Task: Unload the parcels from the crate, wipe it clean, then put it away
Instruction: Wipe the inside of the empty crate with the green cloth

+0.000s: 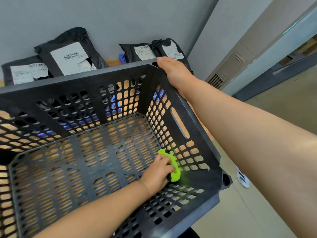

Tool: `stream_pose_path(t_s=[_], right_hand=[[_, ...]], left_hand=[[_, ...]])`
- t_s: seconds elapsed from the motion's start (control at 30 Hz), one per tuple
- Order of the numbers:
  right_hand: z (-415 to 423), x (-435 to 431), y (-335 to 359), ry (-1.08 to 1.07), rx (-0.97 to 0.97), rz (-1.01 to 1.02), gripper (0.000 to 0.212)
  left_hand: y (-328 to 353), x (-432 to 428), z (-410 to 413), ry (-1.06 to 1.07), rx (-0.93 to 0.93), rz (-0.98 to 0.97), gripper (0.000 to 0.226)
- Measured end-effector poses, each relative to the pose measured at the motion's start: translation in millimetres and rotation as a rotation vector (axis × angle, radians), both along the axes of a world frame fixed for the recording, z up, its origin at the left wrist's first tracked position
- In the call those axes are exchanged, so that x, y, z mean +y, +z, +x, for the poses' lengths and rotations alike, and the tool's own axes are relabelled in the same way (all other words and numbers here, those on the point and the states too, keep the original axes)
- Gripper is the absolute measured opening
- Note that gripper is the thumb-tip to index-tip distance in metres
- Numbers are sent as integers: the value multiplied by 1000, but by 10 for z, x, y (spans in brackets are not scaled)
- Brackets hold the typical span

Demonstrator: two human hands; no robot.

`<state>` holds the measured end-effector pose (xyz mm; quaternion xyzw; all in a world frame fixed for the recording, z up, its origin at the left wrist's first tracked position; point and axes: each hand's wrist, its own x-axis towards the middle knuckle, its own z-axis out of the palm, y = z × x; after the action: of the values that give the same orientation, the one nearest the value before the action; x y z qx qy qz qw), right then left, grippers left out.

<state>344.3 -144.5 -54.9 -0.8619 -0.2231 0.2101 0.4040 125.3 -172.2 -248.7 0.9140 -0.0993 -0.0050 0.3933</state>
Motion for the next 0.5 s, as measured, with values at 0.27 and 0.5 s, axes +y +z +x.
stream_pose_path(t_s=[0.27,0.5], right_hand=[[-6,2,9,46,-25,-39,32],[-20,21,21,18,22,-19,31]], left_hand=[[426,-52,-65,-24,83,-295,34],[969,-109,-50,12,-5,-487,26]])
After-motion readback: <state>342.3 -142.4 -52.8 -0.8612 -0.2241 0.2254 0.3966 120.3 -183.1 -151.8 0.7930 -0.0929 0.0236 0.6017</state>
